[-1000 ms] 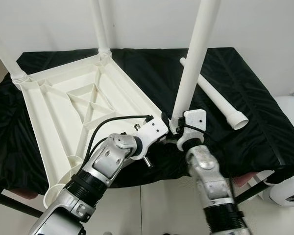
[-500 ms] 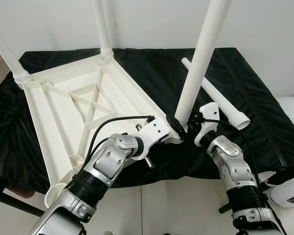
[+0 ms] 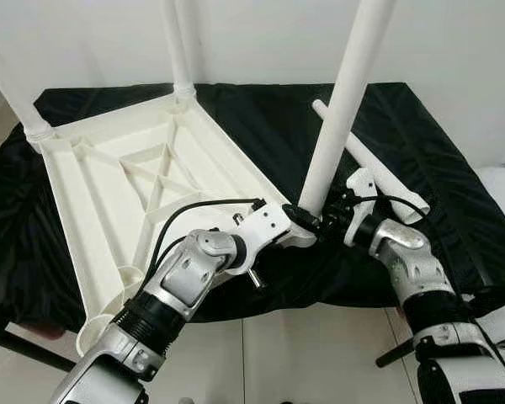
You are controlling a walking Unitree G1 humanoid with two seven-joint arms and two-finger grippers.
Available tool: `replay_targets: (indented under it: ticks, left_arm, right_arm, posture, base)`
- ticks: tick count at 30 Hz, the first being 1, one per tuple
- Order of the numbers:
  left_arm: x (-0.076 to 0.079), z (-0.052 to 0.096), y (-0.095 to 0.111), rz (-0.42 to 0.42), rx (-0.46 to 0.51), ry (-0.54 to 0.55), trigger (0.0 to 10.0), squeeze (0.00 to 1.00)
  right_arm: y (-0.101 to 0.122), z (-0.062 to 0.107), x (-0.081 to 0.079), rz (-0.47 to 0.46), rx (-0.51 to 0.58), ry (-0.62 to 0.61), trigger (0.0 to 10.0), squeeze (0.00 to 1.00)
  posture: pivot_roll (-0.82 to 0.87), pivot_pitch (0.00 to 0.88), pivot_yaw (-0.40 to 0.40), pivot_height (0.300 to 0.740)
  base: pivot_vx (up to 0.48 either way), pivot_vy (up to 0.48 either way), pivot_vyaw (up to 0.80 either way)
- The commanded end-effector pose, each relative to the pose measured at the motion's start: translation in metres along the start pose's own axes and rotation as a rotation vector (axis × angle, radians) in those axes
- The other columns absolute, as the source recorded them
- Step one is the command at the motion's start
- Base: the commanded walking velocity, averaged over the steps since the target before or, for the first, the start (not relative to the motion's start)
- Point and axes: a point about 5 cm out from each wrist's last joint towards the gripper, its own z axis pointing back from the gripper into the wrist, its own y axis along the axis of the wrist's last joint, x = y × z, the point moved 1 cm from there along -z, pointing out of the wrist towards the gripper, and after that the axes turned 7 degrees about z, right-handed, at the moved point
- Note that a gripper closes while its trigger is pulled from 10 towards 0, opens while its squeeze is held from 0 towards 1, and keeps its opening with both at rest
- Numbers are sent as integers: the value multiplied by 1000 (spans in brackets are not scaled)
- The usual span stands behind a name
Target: Building children table
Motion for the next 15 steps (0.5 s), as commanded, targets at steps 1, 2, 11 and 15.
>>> replay_targets:
  ticks: [1, 2, 11, 15]
  left_arm:
    - [2, -2, -7, -16, -37, -1, 10000, 0]
    - [2, -1, -7, -16, -37, -2, 10000, 0]
    - [4, -2, -8, -20, -39, -7, 10000, 0]
    - [4, -2, -9, -19, -39, -8, 10000, 0]
  right_arm:
    - [0, -2, 0, 10, -6, 35, 10000, 0]
    - [0, -2, 1, 2, -5, 41, 4980, 0]
    - [0, -5, -3, -47, 29, 75, 0, 0]
    - [0, -5, -7, -47, 38, 79, 0, 0]
  posture:
    - [-85, 87, 43, 740]
    - [-85, 87, 43, 740]
    - [-87, 77, 43, 740]
    - [-89, 77, 44, 740]
  base:
    - [0, 0, 0]
    - [0, 0, 0]
    - [0, 0, 0]
    - [0, 0, 0]
